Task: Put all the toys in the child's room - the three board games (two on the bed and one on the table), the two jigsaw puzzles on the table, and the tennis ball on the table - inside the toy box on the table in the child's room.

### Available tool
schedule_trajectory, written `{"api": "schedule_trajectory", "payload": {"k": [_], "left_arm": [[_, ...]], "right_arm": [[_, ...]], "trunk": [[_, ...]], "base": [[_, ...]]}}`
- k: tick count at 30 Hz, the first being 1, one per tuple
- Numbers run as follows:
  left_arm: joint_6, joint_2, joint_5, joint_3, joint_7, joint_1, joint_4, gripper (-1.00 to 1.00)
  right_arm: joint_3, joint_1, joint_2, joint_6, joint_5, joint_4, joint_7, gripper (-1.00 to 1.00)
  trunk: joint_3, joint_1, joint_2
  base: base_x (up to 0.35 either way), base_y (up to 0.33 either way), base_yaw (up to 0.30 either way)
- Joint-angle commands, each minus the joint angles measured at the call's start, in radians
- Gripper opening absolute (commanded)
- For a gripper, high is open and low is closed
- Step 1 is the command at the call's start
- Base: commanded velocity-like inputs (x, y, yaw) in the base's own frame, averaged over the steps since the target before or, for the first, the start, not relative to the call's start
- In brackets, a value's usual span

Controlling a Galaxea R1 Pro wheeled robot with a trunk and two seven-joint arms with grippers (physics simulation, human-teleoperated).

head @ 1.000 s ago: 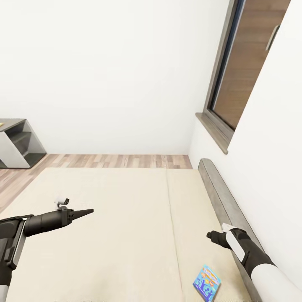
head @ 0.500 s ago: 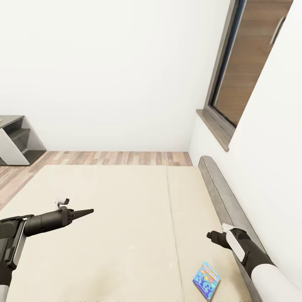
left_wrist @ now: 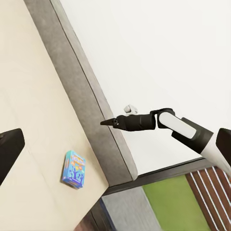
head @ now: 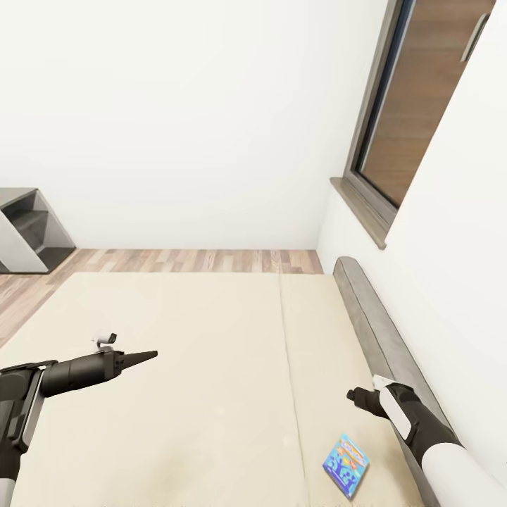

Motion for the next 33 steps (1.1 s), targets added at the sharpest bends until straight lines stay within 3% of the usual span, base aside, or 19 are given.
{"api": "schedule_trajectory", "payload": {"k": [1,33], "left_arm": [[0.011,0.000,-0.003,0.000,-0.005,-0.001,0.000,1.00],[0.010,-0.001,-0.003,-0.003,-0.005,-0.001,0.001,1.00]], "right_arm": [[0.000,-0.001,0.000,0.004,-0.011,-0.002,-0.008,1.00],[0.008,-0.001,0.000,0.005,-0.011,-0.003,-0.008,1.00]], "trunk": [[-0.004,0.001,-0.002],[-0.056,0.001,-0.002]], "base": [[0.000,0.000,-0.058],[0.000,0.000,-0.081]]}}
